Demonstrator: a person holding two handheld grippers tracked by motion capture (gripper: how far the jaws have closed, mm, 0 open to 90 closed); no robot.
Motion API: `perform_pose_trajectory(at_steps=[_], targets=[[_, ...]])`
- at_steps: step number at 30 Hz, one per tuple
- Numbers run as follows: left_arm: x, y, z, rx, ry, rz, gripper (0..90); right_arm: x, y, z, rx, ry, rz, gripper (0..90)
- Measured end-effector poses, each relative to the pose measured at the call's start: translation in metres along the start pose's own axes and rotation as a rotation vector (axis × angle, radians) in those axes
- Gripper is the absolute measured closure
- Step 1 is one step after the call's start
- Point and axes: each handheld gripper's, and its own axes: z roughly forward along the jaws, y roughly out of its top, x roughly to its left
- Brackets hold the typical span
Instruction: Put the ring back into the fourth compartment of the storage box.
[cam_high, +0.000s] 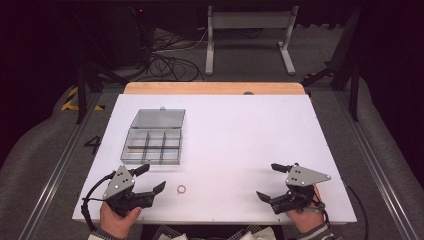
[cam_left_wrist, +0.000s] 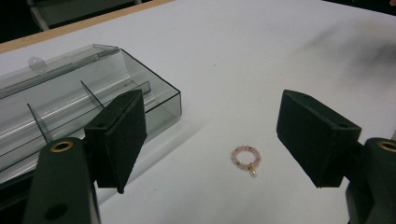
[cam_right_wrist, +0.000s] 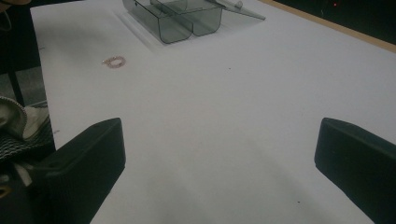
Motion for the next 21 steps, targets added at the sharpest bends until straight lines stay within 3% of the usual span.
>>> perform_pose_trajectory(at_steps=[21], targets=[[-0.005, 0.017, 0.027, 0.034, -0.058, 0.019, 24.8, 0.0, 0.0, 0.001, 0.007, 0.003, 0.004, 2.3]])
